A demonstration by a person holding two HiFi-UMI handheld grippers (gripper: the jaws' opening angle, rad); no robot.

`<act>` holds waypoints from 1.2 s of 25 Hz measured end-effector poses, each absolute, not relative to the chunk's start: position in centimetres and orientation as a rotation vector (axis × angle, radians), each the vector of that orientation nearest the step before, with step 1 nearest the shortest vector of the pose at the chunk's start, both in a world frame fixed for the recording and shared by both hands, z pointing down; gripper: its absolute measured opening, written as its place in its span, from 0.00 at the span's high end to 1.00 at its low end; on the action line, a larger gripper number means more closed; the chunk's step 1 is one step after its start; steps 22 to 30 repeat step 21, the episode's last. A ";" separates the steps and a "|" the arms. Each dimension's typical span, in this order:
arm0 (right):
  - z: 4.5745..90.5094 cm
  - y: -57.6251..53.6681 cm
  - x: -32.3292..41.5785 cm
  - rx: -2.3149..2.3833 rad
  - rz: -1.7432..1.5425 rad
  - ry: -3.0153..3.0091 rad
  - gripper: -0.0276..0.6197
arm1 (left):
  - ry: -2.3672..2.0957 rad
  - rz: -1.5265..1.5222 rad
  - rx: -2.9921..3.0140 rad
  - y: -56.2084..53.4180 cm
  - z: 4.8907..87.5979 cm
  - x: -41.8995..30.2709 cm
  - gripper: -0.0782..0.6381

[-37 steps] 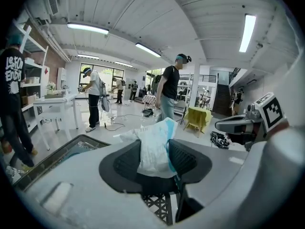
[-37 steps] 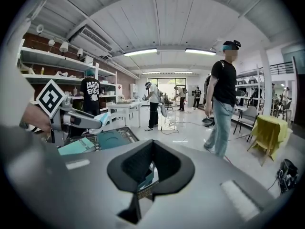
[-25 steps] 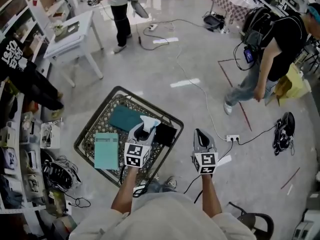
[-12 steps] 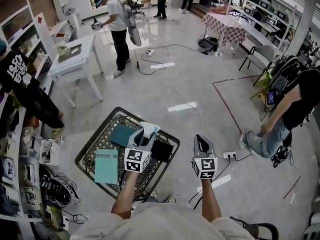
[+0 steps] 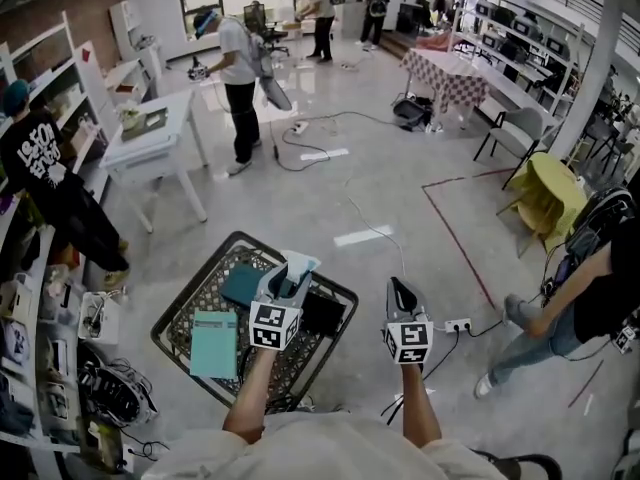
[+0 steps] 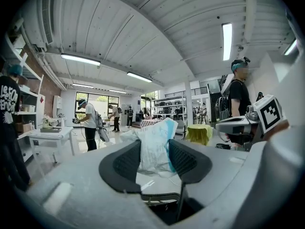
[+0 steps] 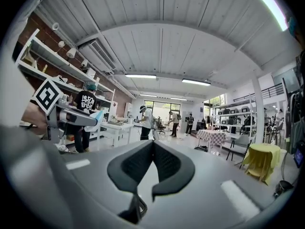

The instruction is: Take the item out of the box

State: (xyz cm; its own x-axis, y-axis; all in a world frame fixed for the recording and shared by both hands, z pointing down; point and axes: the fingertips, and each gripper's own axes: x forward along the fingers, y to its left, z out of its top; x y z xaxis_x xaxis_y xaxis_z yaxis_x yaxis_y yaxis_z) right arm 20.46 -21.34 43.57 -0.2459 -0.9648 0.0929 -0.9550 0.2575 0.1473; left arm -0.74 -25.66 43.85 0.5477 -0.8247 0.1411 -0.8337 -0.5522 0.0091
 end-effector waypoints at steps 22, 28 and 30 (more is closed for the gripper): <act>43.6 -20.5 19.9 1.809 -0.091 -2.343 0.96 | -1.425 0.194 2.689 -24.7 44.6 -1.0 0.63; 43.6 -20.5 19.9 1.809 -0.091 -2.343 0.96 | -1.425 0.194 2.689 -24.7 44.6 -1.0 0.63; 43.6 -20.5 19.9 1.809 -0.091 -2.343 0.96 | -1.425 0.194 2.689 -24.7 44.6 -1.0 0.63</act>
